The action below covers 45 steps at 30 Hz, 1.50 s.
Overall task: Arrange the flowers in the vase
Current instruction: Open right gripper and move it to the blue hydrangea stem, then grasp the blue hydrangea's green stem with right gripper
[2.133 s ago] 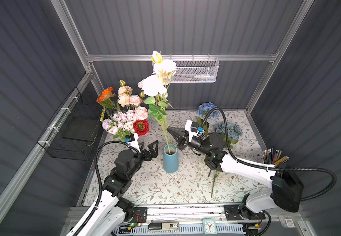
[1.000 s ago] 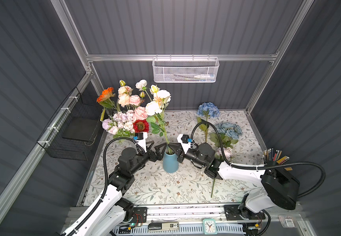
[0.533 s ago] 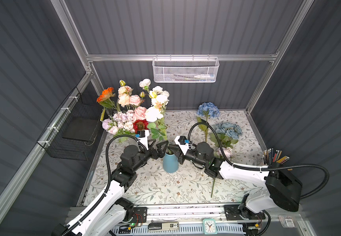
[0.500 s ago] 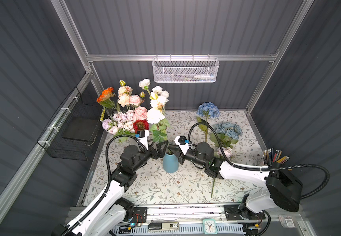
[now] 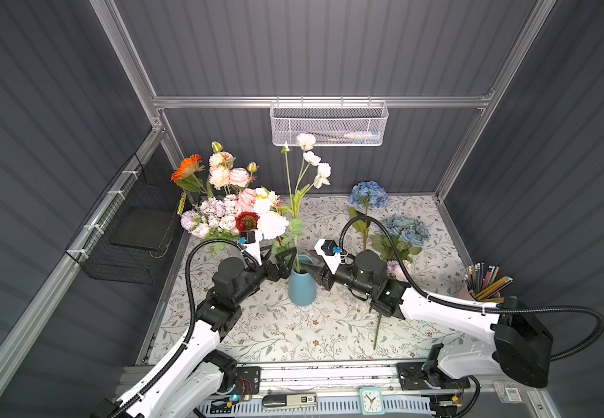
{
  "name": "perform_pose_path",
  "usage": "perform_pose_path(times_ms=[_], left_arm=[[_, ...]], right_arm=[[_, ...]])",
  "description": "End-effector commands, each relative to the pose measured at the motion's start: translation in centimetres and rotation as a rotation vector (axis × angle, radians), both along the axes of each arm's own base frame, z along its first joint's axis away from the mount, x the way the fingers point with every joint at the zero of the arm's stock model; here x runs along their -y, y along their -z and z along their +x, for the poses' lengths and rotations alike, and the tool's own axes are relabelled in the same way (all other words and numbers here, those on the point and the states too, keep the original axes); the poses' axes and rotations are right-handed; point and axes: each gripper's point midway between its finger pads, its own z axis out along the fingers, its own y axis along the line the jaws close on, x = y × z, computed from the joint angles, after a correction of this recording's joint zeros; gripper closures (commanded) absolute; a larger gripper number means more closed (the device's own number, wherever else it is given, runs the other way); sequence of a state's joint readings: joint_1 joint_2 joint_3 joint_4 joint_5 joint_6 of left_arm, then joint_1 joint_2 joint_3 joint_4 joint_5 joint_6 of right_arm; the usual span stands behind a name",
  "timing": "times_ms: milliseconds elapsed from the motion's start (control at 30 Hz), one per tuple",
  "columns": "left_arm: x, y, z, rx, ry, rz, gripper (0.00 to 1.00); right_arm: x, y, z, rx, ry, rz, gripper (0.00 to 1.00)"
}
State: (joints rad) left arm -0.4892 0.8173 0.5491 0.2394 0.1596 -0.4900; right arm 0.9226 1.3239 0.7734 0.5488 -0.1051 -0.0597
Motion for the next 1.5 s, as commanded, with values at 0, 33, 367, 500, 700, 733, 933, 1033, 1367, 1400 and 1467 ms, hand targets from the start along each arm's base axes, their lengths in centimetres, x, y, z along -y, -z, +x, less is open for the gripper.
perform_pose_path(times_ms=[0, 33, 367, 500, 700, 733, 933, 1033, 1367, 1400, 1467], left_arm=[[-0.3, -0.9, -0.1, 0.023, -0.012, 0.0, 0.0], [-0.4, -0.9, -0.1, 0.024, -0.014, -0.001, 0.0], [-0.4, -0.4, 0.0, 0.006, -0.021, -0.012, 0.0], [-0.5, -0.2, -0.1, 0.005, -0.022, -0.012, 0.0], [-0.7, -0.2, -0.5, 0.01, -0.02, -0.006, 0.0], [-0.7, -0.2, -0.5, 0.011, -0.018, -0.004, 0.0], [-0.7, -0.3, -0.7, 0.012, -0.014, -0.005, 0.0], [-0.7, -0.2, -0.8, 0.009, -0.012, -0.011, 0.0], [-0.8, -0.4, -1.0, 0.005, -0.012, -0.028, 0.0], [-0.8, -0.4, -1.0, 0.004, -0.012, -0.03, 0.0], [-0.7, -0.5, -1.1, 0.007, -0.01, -0.032, 0.0]], right_arm=[[1.6, -1.8, 1.4, 0.033, 0.104, -0.011, 0.44], [2.4, -1.9, 2.0, 0.04, 0.156, -0.018, 0.42], [10.8, 1.3, 8.3, -0.072, 0.542, -0.047, 0.35], [14.8, 5.3, 11.2, -0.253, 0.7, -0.086, 0.34], [19.3, 12.1, 14.4, -0.608, 0.846, -0.259, 0.34], [19.6, 12.9, 14.7, -0.654, 0.849, -0.305, 0.34], [21.8, 17.7, 16.6, -0.804, 0.918, -0.561, 0.37], [22.3, 19.0, 17.6, -0.863, 0.927, -0.59, 0.37], [22.7, 21.3, 20.3, -0.942, 0.918, -0.577, 0.42], [22.7, 21.5, 20.5, -0.944, 0.915, -0.577, 0.43], [22.6, 21.8, 20.9, -0.945, 0.91, -0.583, 0.45]])
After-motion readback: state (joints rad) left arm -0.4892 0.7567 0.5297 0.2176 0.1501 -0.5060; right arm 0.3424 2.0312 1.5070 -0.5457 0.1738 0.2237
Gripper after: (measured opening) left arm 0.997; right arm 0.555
